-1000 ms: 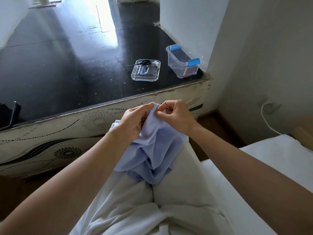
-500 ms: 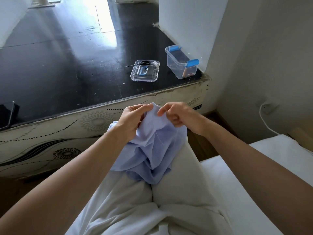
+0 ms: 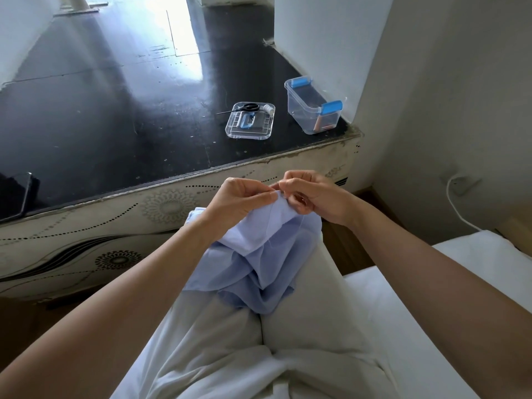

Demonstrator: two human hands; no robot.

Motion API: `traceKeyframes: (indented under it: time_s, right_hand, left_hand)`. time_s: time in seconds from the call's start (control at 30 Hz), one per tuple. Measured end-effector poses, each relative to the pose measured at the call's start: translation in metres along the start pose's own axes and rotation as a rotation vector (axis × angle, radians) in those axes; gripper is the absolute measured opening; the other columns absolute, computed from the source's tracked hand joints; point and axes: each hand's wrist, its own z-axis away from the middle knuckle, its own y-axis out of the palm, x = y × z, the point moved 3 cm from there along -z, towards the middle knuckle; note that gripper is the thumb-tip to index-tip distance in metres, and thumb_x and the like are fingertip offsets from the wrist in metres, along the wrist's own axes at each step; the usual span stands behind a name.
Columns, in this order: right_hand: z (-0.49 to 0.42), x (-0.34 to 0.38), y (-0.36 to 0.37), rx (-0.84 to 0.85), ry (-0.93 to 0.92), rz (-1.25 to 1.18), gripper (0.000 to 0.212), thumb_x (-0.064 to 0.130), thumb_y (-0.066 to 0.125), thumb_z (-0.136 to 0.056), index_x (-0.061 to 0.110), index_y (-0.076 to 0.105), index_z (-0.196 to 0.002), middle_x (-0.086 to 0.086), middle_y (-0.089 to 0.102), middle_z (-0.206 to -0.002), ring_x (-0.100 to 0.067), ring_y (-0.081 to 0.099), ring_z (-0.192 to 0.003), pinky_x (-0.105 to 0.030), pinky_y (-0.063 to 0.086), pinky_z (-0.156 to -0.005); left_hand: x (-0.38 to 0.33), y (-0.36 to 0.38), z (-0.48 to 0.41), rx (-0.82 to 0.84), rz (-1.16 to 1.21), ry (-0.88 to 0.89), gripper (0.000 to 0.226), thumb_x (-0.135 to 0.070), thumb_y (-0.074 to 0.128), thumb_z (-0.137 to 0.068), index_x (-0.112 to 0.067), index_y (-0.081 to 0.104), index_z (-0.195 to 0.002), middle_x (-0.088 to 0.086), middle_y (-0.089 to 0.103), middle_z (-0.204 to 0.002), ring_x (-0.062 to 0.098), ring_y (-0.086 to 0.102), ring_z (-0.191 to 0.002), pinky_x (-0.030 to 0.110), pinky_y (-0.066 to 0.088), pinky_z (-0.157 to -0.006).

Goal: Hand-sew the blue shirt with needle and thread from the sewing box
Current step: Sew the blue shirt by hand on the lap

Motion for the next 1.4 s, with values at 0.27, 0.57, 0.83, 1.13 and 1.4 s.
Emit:
traceKeyframes:
  time_s: [0.27, 0.57, 0.83, 1.13, 1.4]
  right_hand:
    - [0.010, -0.012, -0.005, 0.014, 0.038, -0.007, 0.024, 0.025, 0.056, -0.093, 0.002, 0.057, -0.084, -0.009, 0.053, -0.072, -0.016, 0.048, -0.066, -0.022, 0.045, -0.064]
    - [0.012, -0.016, -0.009, 0.067, 0.096, -0.041, 0.032, 0.034, 0.066, -0.081, 0.003, 0.063, -0.088, -0.005, 0.064, -0.074, -0.013, 0.059, -0.067, -0.021, 0.052, -0.069]
    - [0.011, -0.014, -0.009, 0.077, 0.121, 0.020, 0.021, 0.023, 0.057, -0.089, 0.004, 0.062, -0.082, -0.005, 0.063, -0.071, -0.013, 0.058, -0.066, -0.023, 0.052, -0.069]
    - [0.011, -0.014, -0.009, 0.077, 0.132, 0.034, 0.019, 0.011, 0.051, -0.098, 0.004, 0.062, -0.083, -0.004, 0.065, -0.072, -0.013, 0.060, -0.066, -0.023, 0.053, -0.070]
    - [0.013, -0.010, -0.007, 0.064, 0.139, 0.050, 0.025, 0.008, 0.050, -0.098, 0.007, 0.063, -0.076, -0.003, 0.065, -0.069, -0.013, 0.059, -0.064, -0.023, 0.053, -0.068]
  left_hand:
    - [0.015, -0.007, -0.006, -0.018, -0.162, -0.036, 0.015, -0.026, 0.071, -0.088, -0.013, 0.075, -0.082, 0.007, 0.066, -0.075, 0.010, 0.055, -0.070, 0.024, 0.043, -0.064]
    - [0.013, -0.003, -0.001, -0.022, -0.042, -0.092, 0.015, -0.026, 0.074, -0.085, -0.011, 0.076, -0.084, 0.006, 0.064, -0.076, 0.013, 0.053, -0.071, 0.030, 0.042, -0.065]
    - [0.010, -0.002, 0.000, -0.046, -0.029, -0.060, 0.011, -0.023, 0.074, -0.085, -0.013, 0.077, -0.086, 0.002, 0.070, -0.077, 0.009, 0.059, -0.070, 0.025, 0.047, -0.064]
    - [0.008, -0.002, -0.001, -0.049, -0.033, -0.035, 0.007, -0.019, 0.074, -0.085, -0.013, 0.078, -0.085, 0.013, 0.073, -0.085, 0.015, 0.061, -0.075, 0.033, 0.048, -0.068]
    - [0.006, 0.001, 0.000, -0.038, -0.051, -0.046, 0.006, -0.020, 0.073, -0.085, -0.015, 0.077, -0.083, 0.010, 0.071, -0.082, 0.013, 0.059, -0.074, 0.031, 0.046, -0.067]
